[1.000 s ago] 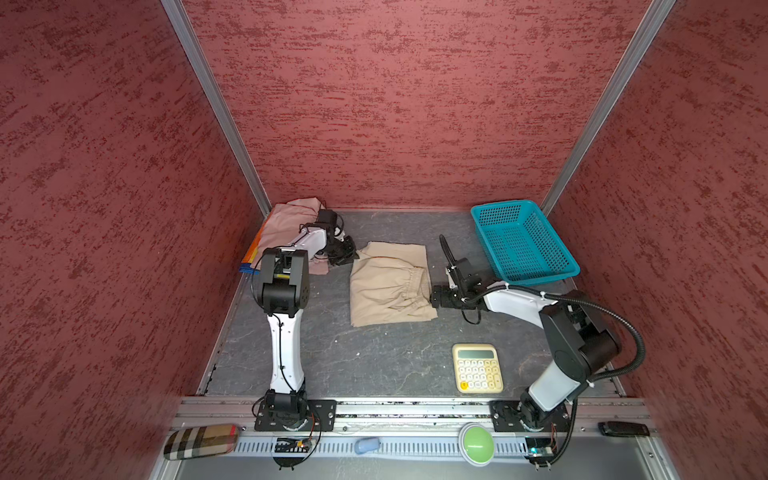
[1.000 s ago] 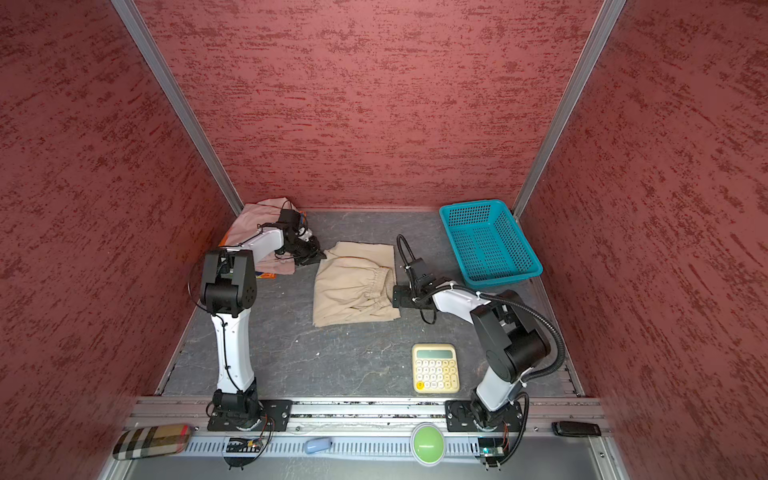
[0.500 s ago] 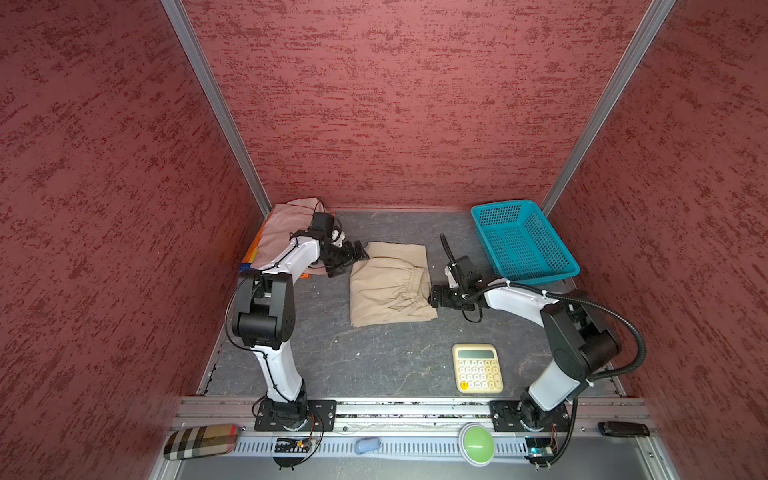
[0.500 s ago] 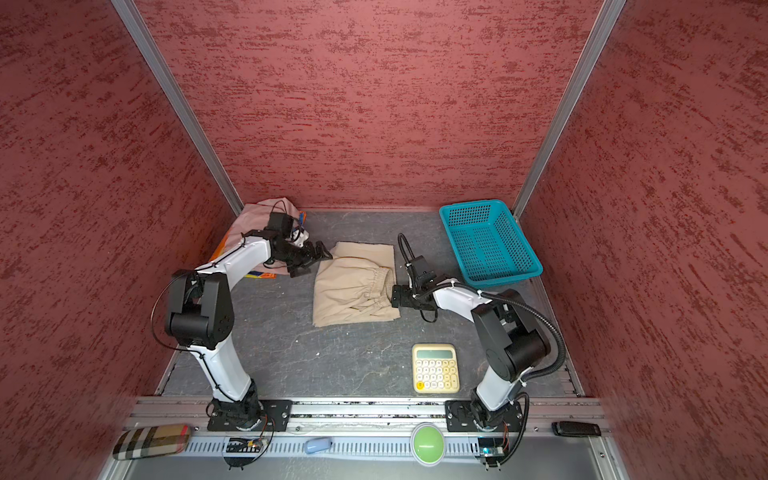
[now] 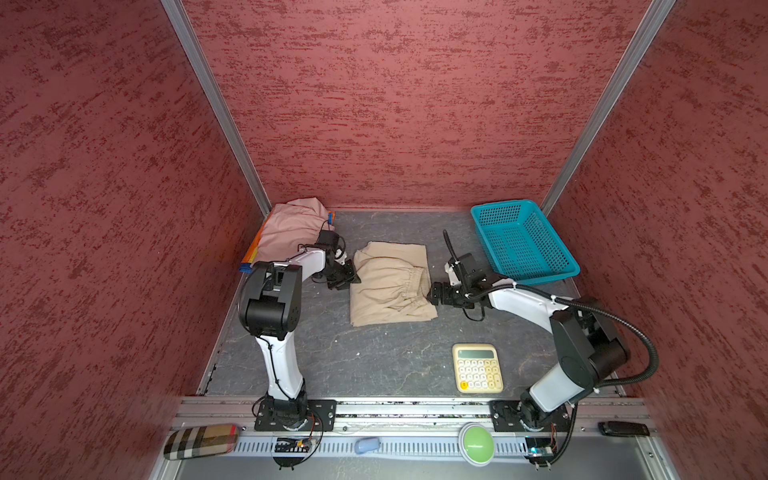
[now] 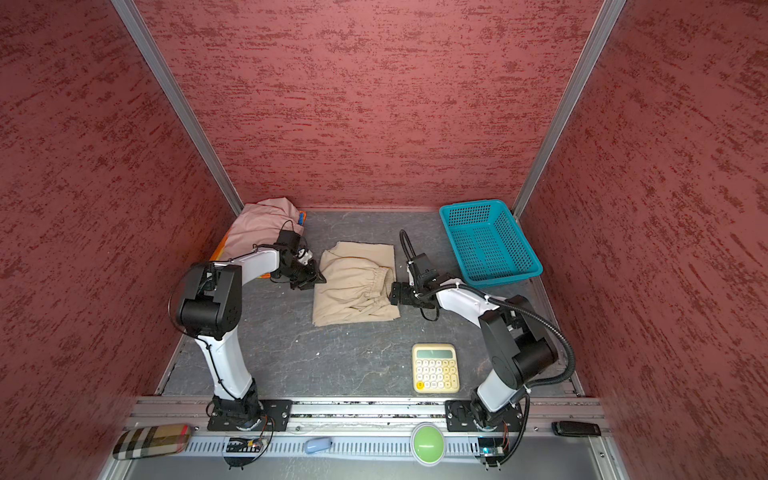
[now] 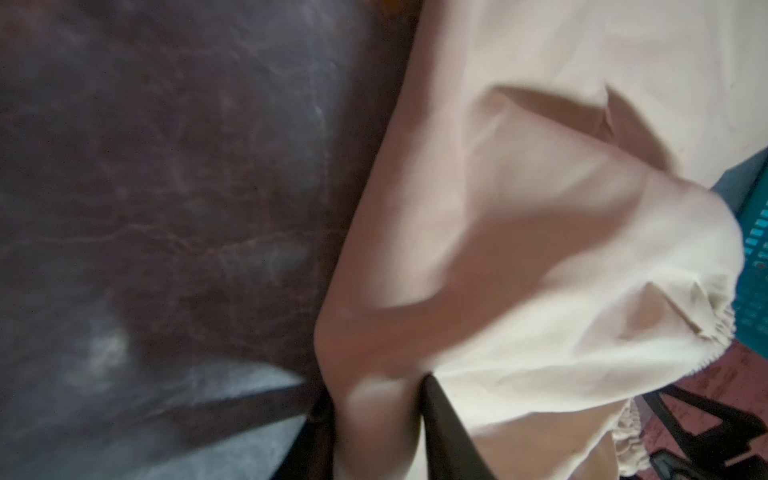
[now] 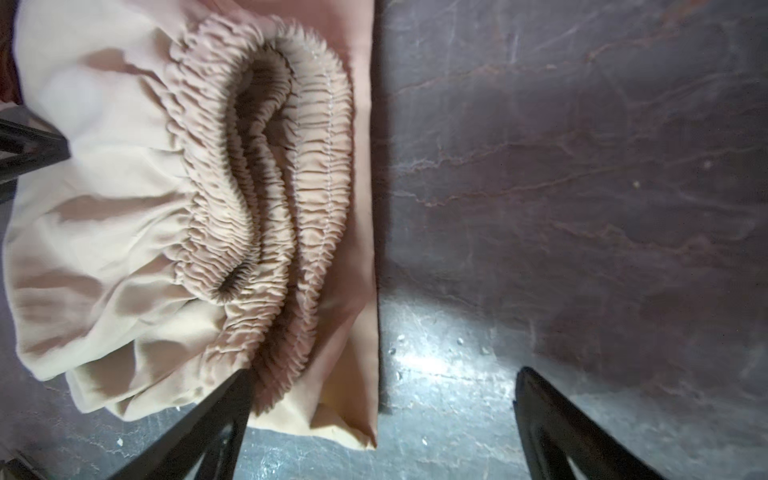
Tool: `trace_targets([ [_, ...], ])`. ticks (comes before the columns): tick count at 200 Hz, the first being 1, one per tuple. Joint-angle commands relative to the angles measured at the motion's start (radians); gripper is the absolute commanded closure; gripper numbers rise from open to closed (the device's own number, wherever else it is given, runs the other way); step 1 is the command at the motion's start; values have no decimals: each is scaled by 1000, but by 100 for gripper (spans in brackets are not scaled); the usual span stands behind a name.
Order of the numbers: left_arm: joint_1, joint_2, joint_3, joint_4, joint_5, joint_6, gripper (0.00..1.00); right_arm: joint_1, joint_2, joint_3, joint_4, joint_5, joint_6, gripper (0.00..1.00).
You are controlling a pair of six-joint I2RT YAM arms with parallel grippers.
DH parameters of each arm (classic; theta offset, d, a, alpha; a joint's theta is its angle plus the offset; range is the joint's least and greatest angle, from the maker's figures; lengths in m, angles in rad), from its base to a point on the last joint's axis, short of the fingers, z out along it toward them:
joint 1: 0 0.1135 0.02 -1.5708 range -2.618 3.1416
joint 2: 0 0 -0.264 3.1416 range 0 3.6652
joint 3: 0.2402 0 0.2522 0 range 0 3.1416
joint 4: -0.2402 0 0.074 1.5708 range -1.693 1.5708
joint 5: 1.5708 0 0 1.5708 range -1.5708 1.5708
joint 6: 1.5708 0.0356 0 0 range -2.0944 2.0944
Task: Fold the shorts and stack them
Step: 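Grasp the folded beige shorts with the left gripper and place them on the pink garment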
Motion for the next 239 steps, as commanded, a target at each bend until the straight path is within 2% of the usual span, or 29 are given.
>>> trace_targets([
  [1,-27,44,39,14,-24,11,100,-15,-42,-4,-19,-7,8,1],
  [22,-51,24,143,-119,-137,82,100,-20,-58,-2,-27,-5,5,1],
  [59,-66,-49,365,-385,-559,240,100,-20,-63,29,-51,18,-12,1],
  [106,-76,-58,570,-507,-823,383,100,-21,-29,95,-74,18,-33,1],
  [176,-64,125,950,-613,-988,519,100,-20,-28,99,-62,7,-21,1],
  [239,31,99,1111,-588,-910,541,100,-21,26,140,-63,3,-28,1],
])
